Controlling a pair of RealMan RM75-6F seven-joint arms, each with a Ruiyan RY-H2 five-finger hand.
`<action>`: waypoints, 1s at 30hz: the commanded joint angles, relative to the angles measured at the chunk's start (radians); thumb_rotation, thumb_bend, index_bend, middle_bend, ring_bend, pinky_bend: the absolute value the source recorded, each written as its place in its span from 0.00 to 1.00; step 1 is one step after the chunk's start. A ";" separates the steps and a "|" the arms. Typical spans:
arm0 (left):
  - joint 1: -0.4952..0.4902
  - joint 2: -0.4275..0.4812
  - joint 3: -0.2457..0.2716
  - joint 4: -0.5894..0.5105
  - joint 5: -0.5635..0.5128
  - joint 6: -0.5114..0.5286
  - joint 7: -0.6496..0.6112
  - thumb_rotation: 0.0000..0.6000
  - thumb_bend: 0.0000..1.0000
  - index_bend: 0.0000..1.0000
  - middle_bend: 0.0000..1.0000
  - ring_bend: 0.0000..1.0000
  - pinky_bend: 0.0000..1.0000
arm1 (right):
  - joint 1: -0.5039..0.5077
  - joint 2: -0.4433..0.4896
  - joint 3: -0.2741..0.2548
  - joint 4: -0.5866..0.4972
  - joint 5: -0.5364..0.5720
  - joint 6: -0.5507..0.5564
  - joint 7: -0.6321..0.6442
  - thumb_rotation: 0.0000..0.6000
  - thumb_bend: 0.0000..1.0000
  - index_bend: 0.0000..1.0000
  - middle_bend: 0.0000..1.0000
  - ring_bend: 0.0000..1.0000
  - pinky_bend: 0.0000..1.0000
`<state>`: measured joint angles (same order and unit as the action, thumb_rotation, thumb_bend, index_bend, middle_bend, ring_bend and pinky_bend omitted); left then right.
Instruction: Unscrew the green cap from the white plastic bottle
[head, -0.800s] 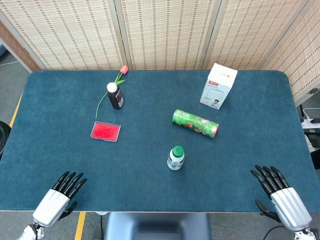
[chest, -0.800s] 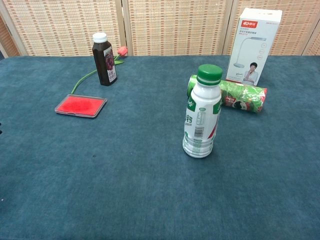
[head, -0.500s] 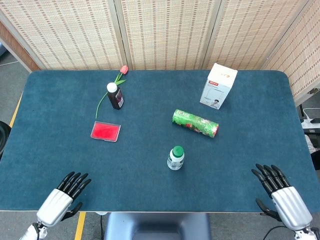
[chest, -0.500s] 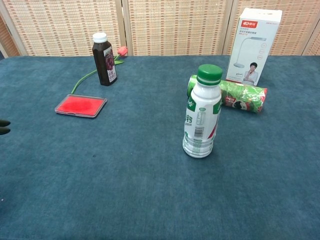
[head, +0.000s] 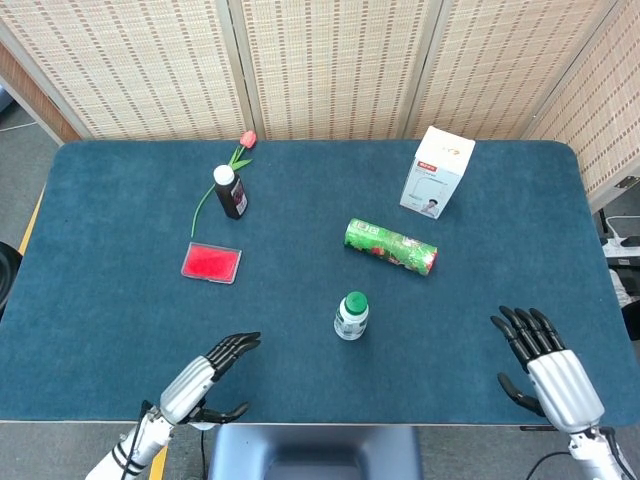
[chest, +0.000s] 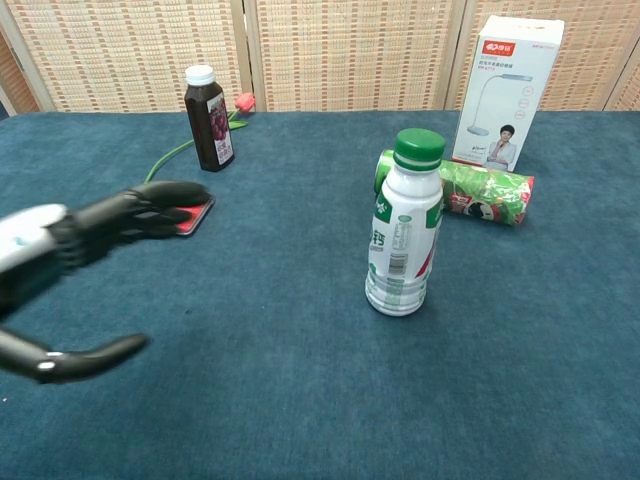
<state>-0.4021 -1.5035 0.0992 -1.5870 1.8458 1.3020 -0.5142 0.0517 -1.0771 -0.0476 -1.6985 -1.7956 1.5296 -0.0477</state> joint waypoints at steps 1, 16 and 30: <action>-0.113 -0.123 -0.077 -0.040 -0.150 -0.189 -0.055 1.00 0.33 0.00 0.00 0.00 0.05 | 0.023 0.010 0.015 -0.023 0.013 -0.022 0.005 1.00 0.27 0.00 0.00 0.00 0.00; -0.234 -0.398 -0.288 0.247 -0.349 -0.253 -0.025 1.00 0.31 0.00 0.00 0.00 0.03 | 0.076 0.145 0.047 -0.165 0.018 -0.048 0.020 1.00 0.27 0.00 0.00 0.00 0.00; -0.374 -0.473 -0.387 0.339 -0.447 -0.389 -0.050 1.00 0.31 0.00 0.00 0.00 0.03 | 0.128 0.177 0.071 -0.213 0.080 -0.128 0.017 1.00 0.27 0.00 0.00 0.00 0.00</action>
<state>-0.7661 -1.9682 -0.2802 -1.2554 1.4067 0.9223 -0.5649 0.1758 -0.9032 0.0204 -1.9108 -1.7215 1.4057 -0.0328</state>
